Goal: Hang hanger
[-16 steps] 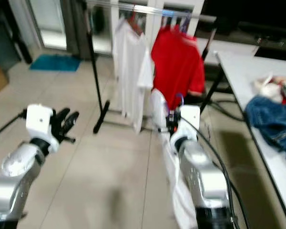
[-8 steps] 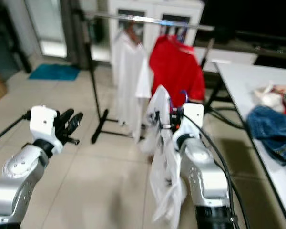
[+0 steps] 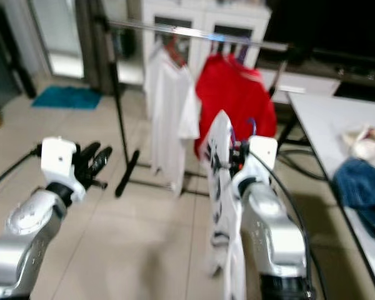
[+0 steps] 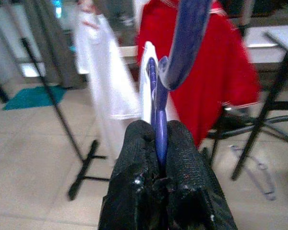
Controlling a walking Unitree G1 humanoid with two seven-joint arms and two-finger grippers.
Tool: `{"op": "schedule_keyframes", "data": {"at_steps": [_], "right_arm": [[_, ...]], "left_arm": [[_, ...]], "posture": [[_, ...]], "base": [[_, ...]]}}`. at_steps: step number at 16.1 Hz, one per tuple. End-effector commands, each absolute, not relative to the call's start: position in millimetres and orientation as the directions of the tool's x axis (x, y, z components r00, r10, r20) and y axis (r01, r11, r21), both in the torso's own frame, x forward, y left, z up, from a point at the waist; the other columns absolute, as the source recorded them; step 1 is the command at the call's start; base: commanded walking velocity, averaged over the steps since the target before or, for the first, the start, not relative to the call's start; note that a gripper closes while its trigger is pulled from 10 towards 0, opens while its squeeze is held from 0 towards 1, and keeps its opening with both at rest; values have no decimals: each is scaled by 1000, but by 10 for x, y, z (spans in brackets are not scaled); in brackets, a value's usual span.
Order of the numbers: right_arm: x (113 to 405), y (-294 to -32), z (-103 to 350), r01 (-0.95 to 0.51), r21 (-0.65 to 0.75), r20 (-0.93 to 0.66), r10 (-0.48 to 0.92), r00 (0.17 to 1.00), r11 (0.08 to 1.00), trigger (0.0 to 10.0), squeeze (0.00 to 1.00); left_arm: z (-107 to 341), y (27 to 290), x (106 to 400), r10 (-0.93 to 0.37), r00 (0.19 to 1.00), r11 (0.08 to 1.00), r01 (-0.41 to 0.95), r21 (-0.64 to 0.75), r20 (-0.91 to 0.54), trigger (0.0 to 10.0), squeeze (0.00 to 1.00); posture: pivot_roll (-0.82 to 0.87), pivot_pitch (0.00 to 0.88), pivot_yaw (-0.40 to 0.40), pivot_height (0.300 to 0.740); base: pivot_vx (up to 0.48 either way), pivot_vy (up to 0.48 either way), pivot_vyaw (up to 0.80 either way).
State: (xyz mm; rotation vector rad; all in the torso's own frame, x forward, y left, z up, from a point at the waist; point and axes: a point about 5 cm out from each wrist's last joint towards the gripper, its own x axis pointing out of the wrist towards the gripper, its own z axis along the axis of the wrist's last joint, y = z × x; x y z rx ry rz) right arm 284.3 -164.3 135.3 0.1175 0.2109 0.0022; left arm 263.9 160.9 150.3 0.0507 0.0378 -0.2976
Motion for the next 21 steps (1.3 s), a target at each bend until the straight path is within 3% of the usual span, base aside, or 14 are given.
{"op": "schedule_keyframes", "data": {"at_steps": [1,10,14,21], "right_arm": [[2849,-1715,1446,30,113,-172,-10,985,993,10000,0],[2847,-1712,1457,46,152,-166,-20,986,987,10000,0],[2815,-1780,1395,71,129,-203,-44,978,989,10000,0],[2855,-1726,1377,5,119,-210,20,978,993,10000,0]], "left_arm": [[1531,1559,2637,-313,949,948,315,46,-43,10000,0],[1550,1572,2663,-327,944,942,329,65,-46,10000,0],[1512,1547,2626,-339,939,938,342,59,-57,10000,0],[1509,1578,2638,-331,942,941,334,62,-56,10000,0]], "posture": [[75,0,-54,740],[91,0,-40,740],[86,0,-41,740],[93,0,-40,740]], "base": [[409,0,0],[407,0,0],[406,0,-717],[405,0,0]]}}
